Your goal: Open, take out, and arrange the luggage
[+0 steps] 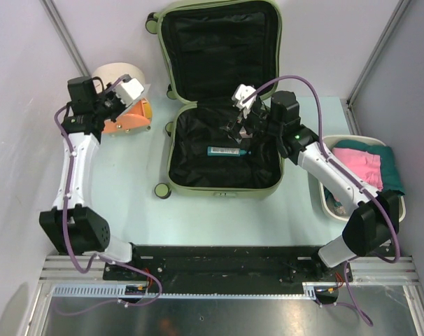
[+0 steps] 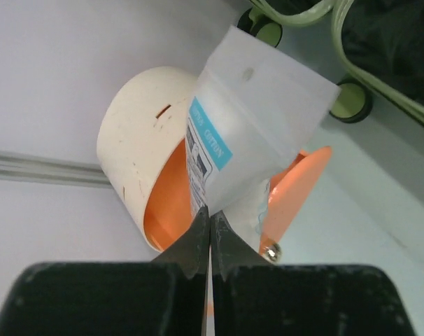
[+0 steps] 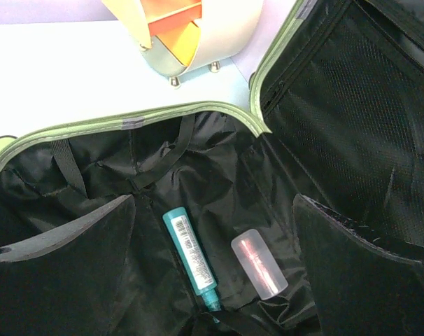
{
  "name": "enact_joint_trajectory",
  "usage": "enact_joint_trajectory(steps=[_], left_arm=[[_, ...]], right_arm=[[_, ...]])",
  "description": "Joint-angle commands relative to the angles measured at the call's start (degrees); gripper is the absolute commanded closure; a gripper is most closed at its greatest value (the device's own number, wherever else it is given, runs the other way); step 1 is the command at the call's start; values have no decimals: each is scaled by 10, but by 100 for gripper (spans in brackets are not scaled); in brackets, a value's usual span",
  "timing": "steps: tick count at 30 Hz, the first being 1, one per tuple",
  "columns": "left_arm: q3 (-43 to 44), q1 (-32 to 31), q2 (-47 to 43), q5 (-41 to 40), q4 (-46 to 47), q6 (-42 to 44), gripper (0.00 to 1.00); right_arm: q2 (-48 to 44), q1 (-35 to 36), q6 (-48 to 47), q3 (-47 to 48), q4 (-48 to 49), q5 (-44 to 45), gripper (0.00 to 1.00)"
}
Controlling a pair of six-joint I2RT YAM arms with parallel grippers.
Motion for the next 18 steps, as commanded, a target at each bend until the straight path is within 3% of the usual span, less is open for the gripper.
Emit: enact_joint_trajectory(steps=[1, 9, 18], left_arm=[[49, 6, 17, -32, 6, 120, 100], [45, 12, 48, -73, 2, 202, 100], [46, 28, 84, -84, 1, 231, 100]], right_arm=[[3, 1, 10, 1, 21, 5, 0], [6, -3, 11, 1, 23, 7, 0], [11, -3, 14, 1, 28, 10, 0]])
